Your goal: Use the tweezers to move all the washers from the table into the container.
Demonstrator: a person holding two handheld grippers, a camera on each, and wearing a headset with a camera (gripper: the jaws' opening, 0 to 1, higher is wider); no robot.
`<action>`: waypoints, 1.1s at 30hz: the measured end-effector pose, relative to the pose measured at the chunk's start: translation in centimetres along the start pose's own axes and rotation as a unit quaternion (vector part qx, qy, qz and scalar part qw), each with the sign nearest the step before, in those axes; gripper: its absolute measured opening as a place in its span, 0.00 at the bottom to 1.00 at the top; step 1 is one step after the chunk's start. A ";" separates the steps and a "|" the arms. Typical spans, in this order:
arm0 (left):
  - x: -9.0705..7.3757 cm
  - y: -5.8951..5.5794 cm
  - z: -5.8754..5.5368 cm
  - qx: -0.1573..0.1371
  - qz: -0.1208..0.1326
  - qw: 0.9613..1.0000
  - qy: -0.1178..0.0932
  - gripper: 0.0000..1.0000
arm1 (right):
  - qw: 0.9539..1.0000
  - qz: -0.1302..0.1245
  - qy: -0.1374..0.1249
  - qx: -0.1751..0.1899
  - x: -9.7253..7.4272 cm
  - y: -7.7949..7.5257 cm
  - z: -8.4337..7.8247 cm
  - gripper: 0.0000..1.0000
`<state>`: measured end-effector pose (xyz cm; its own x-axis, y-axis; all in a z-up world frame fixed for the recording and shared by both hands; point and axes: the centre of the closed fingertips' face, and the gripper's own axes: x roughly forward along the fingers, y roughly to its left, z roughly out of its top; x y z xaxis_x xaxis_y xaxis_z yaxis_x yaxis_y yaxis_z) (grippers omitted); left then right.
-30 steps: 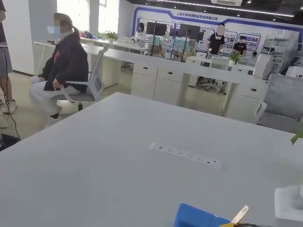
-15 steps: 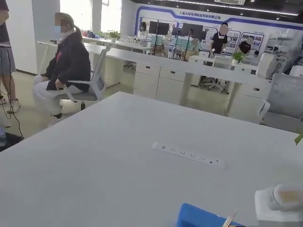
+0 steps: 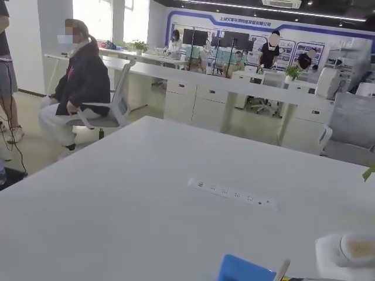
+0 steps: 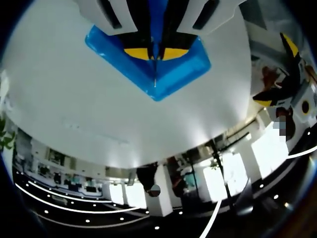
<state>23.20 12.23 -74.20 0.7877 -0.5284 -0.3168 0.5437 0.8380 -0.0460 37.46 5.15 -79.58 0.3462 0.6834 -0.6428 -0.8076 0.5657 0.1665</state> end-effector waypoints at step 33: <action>0.0 -0.1 -0.1 0.005 -0.005 1.000 0.003 0.86 | 0.997 0.068 -0.013 0.021 -3.1 7.2 -3.3 0.04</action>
<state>23.12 12.11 -74.33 0.7809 -0.5350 -0.3225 0.5539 0.8317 -0.0386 28.97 5.59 -78.84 0.2476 0.7661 -0.5931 -0.8277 0.4854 0.2816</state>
